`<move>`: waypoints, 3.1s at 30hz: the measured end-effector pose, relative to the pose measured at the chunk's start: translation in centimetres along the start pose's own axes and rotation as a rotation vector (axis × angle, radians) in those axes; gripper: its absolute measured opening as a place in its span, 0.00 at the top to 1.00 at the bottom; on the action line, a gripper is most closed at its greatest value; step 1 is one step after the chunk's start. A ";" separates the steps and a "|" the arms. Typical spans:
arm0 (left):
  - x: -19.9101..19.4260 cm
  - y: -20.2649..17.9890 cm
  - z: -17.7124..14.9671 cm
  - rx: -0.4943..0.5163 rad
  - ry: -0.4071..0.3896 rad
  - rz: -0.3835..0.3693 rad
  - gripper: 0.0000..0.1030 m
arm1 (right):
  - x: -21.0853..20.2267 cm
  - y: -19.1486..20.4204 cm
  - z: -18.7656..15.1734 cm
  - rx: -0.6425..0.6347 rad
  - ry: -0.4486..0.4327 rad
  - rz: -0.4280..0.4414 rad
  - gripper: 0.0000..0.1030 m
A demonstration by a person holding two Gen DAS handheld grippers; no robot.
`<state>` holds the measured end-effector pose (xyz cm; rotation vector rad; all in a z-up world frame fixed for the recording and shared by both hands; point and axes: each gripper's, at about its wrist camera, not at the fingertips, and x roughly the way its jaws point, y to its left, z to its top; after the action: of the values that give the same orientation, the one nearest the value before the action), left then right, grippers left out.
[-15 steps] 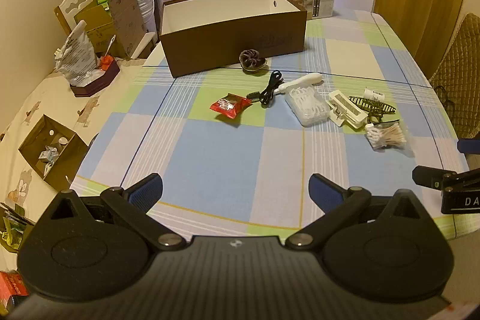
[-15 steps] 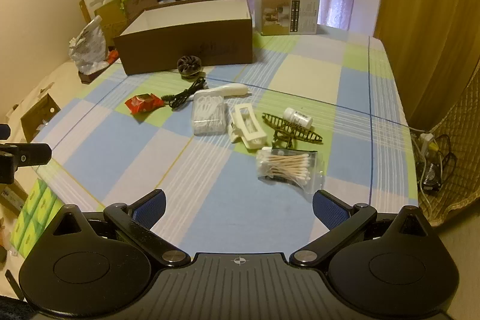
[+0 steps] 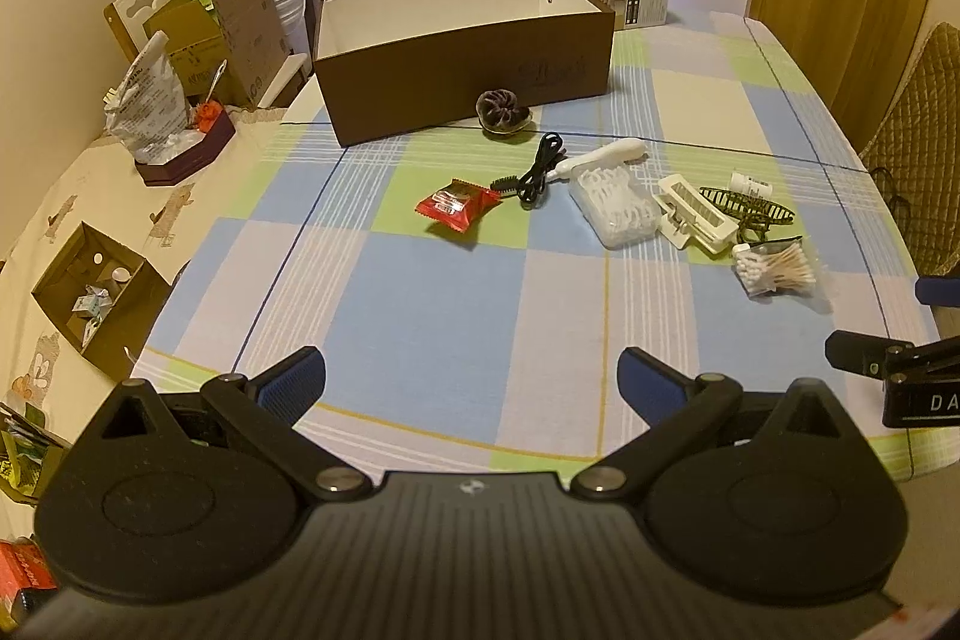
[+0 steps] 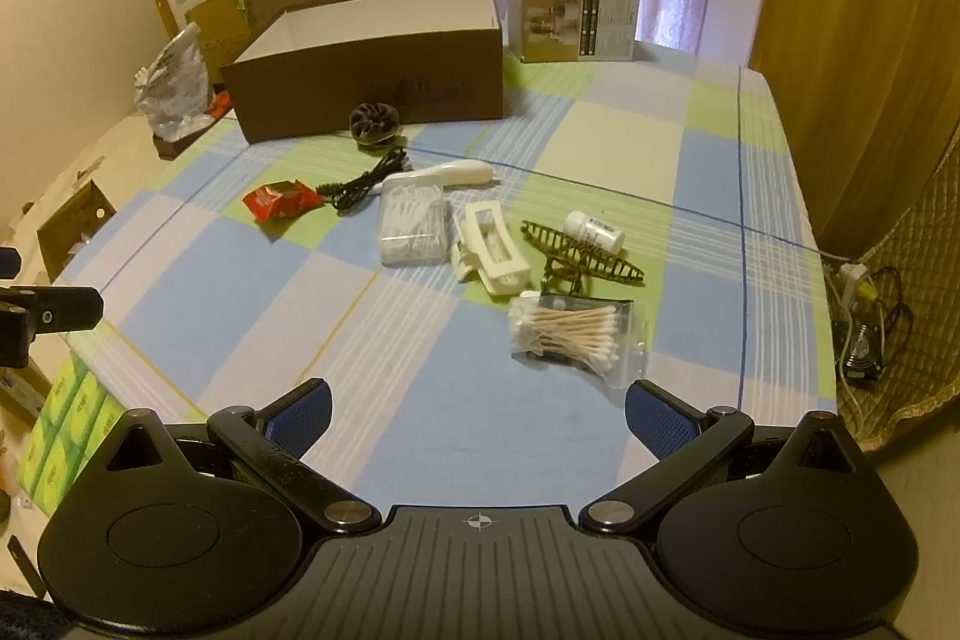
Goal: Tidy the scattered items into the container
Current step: 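Move both tools toward the scattered items on the table, then grasp the cotton swab bag with the right tool while the left tool grasps the red candy packet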
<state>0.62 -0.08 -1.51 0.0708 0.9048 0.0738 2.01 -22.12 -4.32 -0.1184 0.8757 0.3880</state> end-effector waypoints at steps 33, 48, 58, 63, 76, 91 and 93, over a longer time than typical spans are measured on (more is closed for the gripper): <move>1.9 -1.5 1.0 -0.014 0.040 0.005 0.01 | 1.5 -2.2 0.8 -0.006 0.029 0.012 0.02; 3.7 -2.3 2.0 -0.030 0.070 0.017 0.01 | 3.0 -3.7 1.9 -0.018 0.048 0.024 0.02; 5.3 -3.1 3.1 -0.022 0.087 0.014 0.01 | 4.3 -5.0 2.5 -0.008 0.063 0.023 0.02; 6.3 -3.1 3.5 -0.028 0.100 0.010 0.01 | 5.0 -5.7 2.7 -0.001 0.063 0.029 0.02; 9.4 -2.3 3.8 -0.044 0.142 0.012 0.01 | 9.1 -7.6 2.1 0.077 0.055 0.047 0.02; 12.1 -1.7 4.7 -0.048 0.142 0.009 0.01 | 13.0 -7.4 2.0 0.160 0.058 -0.023 0.02; 12.7 -1.5 5.1 -0.048 0.146 0.013 0.01 | 13.4 -7.5 1.9 0.163 0.065 -0.039 0.02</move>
<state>12.46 -0.56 -8.44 0.0264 1.0480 0.1135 13.90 -24.75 -13.82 0.0027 0.9642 0.2757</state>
